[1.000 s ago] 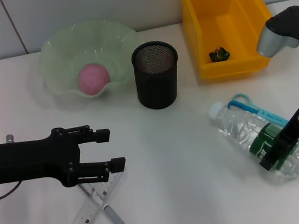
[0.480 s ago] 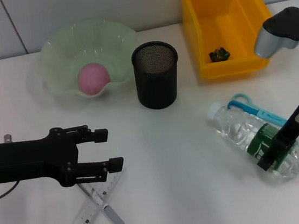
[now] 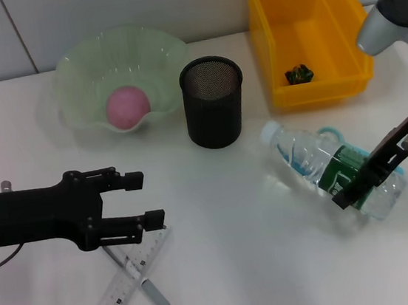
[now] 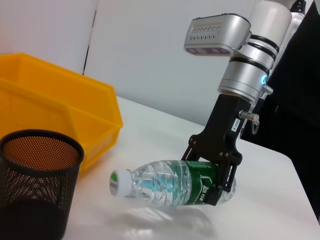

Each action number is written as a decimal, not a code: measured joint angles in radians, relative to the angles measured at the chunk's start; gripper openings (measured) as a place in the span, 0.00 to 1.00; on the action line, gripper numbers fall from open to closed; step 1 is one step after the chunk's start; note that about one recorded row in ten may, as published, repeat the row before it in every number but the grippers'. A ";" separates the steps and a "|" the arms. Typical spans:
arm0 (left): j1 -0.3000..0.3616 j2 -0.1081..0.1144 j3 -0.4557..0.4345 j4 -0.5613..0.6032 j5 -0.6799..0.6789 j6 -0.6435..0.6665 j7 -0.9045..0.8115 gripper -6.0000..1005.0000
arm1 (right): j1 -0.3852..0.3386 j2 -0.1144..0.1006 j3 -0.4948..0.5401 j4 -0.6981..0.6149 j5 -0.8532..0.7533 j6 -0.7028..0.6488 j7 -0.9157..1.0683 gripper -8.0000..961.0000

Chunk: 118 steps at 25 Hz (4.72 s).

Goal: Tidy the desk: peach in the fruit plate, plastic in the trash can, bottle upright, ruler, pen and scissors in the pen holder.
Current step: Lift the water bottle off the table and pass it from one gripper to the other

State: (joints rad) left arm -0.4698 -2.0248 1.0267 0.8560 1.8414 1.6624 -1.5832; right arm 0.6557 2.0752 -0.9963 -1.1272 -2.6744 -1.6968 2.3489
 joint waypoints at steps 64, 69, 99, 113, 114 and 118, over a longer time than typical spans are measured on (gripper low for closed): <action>-0.134 -0.048 -0.181 -0.474 -0.366 -0.020 0.269 0.80 | -0.135 0.012 0.014 0.741 1.149 0.194 -1.345 0.82; -0.136 -0.048 -0.180 -0.478 -0.366 -0.015 0.283 0.80 | -0.122 0.012 0.012 0.769 1.158 0.193 -1.354 0.82; -0.176 -0.051 -0.180 -0.494 -0.373 0.004 0.286 0.77 | -0.080 0.014 -0.013 0.842 1.171 0.196 -1.358 0.83; -0.175 -0.048 -0.180 -0.501 -0.367 0.003 0.276 0.70 | -0.077 0.014 -0.015 0.842 1.172 0.193 -1.358 0.83; -0.174 -0.048 -0.180 -0.501 -0.368 0.003 0.275 0.70 | -0.077 0.014 -0.015 0.842 1.172 0.192 -1.358 0.83; -0.172 -0.047 -0.180 -0.502 -0.371 0.003 0.274 0.68 | -0.077 0.014 -0.015 0.842 1.172 0.192 -1.358 0.83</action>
State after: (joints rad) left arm -0.6421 -2.0723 0.8467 0.3536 1.4707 1.6658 -1.3091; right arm 0.5783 2.0892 -1.0110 -0.2853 -1.5024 -1.5051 0.9909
